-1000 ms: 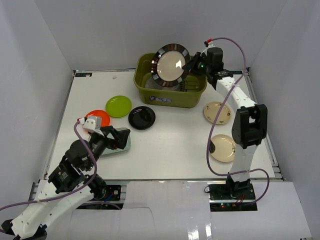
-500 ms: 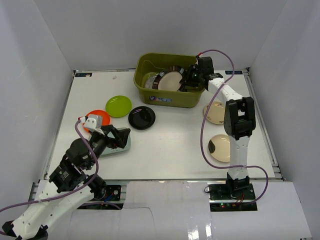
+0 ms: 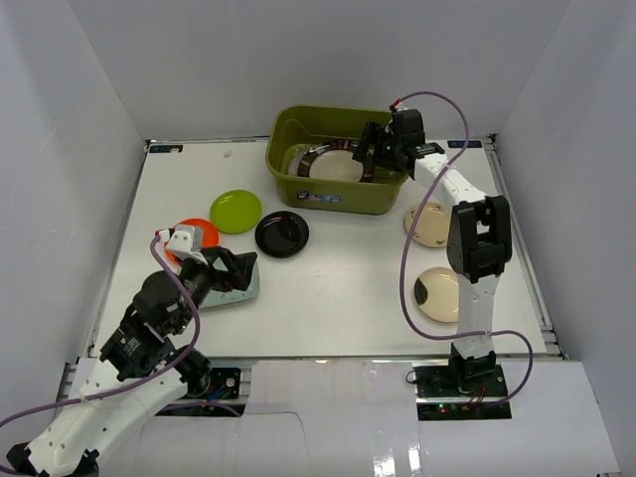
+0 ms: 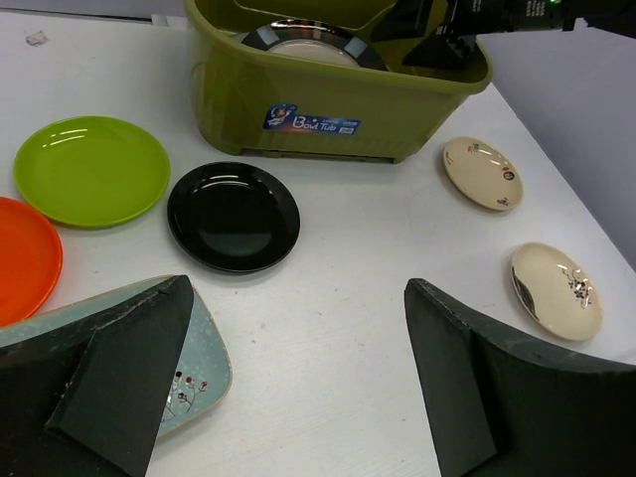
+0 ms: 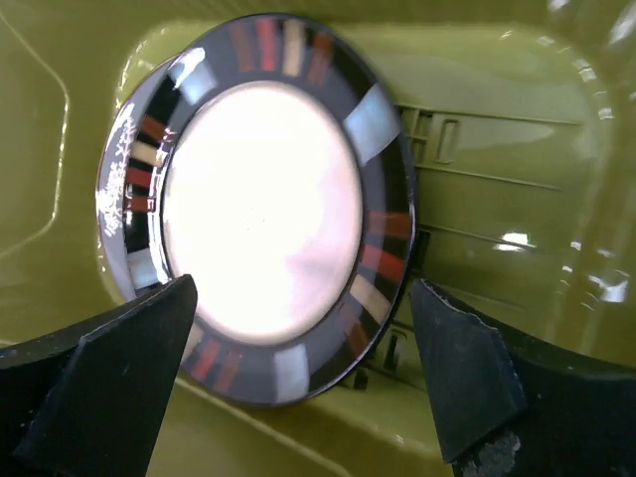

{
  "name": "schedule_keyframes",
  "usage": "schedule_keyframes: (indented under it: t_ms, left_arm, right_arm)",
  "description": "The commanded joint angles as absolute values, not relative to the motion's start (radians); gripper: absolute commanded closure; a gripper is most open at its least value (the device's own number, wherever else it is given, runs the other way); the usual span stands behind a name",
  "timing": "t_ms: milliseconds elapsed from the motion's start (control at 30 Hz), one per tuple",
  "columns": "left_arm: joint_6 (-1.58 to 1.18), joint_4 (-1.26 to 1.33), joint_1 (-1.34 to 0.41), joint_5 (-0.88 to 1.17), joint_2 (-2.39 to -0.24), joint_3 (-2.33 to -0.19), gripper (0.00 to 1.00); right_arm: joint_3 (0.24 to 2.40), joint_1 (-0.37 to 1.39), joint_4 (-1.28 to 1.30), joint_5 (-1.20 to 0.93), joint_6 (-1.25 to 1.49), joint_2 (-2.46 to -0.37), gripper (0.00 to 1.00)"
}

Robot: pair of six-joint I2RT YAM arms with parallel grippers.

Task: Place the plates into the plastic bin on the countertop

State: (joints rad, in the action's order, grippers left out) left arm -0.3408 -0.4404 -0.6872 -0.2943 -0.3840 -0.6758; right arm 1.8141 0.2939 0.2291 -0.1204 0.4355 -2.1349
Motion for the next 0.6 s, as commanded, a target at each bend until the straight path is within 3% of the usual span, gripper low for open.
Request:
schedule_keyframes:
  t_ms: [0,167,267,367,467,500,567]
  left_arm:
    - [-0.334,-0.431,-0.675,-0.284,-0.396,-0.669,0.02]
    - [-0.331,-0.434,-0.660,-0.278,-0.414,-0.673,0.02]
    - [-0.333,-0.434,-0.637,-0.276,-0.403,-0.673,0.02]
    - [-0.337,-0.433,-0.624,-0.284,-0.390,-0.672,0.02]
    - [-0.342,-0.433,-0.611,-0.294,-0.387,-0.672,0.02]
    - [-0.344,-0.431,-0.607,-0.302,-0.387,-0.672,0.02]
    - [-0.345,-0.434,-0.600,-0.313,-0.380,-0.672,0.02]
  right_arm:
    - [1.815,0.314,0.241,-0.006,0.357,-1.984,0.10]
    - [1.763,0.327,0.261,0.031,0.342,-1.864,0.10]
    - [1.637,0.356,0.198,-0.040,0.359,-1.734,0.09]
    - [1.401,0.467,0.062,-0.054,0.406,-1.570,0.01]
    - [1.136,0.659,-0.130,-0.012,0.498,-1.448,0.17]
    - [1.077,0.710,-0.179,-0.006,0.530,-1.442,0.27]
    - [0.932,0.830,-0.341,0.040,0.645,-1.460,0.35]
